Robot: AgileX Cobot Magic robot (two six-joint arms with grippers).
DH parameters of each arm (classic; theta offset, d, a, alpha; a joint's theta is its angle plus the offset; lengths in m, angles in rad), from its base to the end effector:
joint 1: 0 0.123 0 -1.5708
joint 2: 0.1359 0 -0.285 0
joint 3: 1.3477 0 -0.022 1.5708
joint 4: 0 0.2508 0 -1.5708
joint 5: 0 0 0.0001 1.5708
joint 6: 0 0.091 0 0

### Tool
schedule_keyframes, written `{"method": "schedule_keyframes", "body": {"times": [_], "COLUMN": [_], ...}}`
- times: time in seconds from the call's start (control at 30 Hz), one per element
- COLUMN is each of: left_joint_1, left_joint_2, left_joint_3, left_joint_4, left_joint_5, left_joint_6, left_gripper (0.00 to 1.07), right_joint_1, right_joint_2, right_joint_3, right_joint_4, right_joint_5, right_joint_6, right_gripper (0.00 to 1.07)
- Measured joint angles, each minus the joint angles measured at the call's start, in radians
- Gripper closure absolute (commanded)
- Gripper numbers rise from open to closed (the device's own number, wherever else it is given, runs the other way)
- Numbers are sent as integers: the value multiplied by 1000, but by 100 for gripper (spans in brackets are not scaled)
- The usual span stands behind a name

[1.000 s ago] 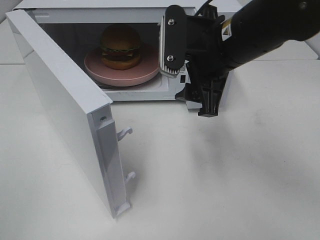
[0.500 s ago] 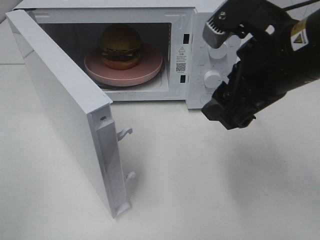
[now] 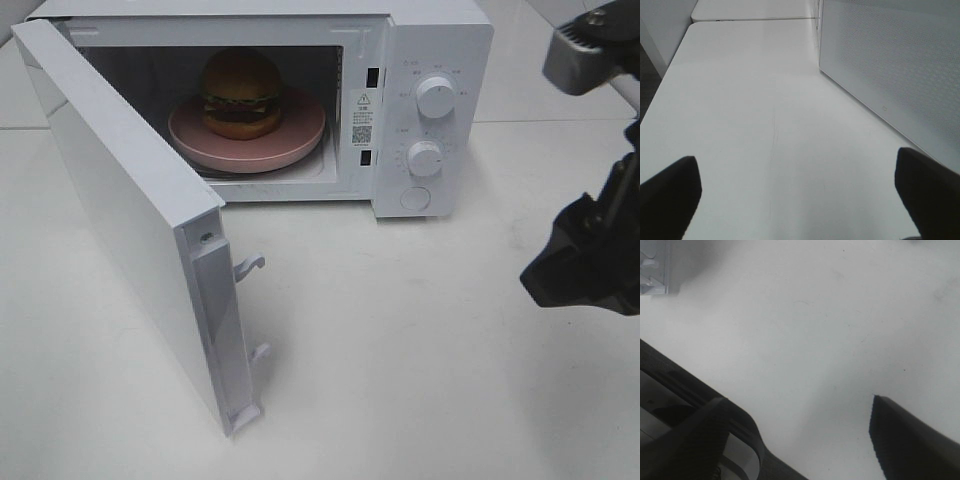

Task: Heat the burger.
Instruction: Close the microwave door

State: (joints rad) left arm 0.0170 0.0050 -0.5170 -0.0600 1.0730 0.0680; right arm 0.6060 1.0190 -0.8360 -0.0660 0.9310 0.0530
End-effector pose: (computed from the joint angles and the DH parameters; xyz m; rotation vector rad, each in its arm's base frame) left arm -0.0065 -0.0049 0.2811 0.0557 2.0424 -0.0187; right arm 0.1537 0.1006 0.3039 -0.7413 2.4947 0.1561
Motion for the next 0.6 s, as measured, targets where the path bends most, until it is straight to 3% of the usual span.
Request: {"method": "schedule_keyframes", "body": {"times": [0.6], "left_joint_1": [0], "left_joint_2": [0], "left_joint_3": [0], "left_joint_4": [0], "left_joint_5": [0], "left_joint_6": [0], "left_gripper": [9], "right_joint_1": [-1], "right_joint_2": [-383], "right_joint_3": [3], "right_joint_4": [-16], "right_joint_5": [164], "right_joint_6": [7], "right_gripper": [31]}}
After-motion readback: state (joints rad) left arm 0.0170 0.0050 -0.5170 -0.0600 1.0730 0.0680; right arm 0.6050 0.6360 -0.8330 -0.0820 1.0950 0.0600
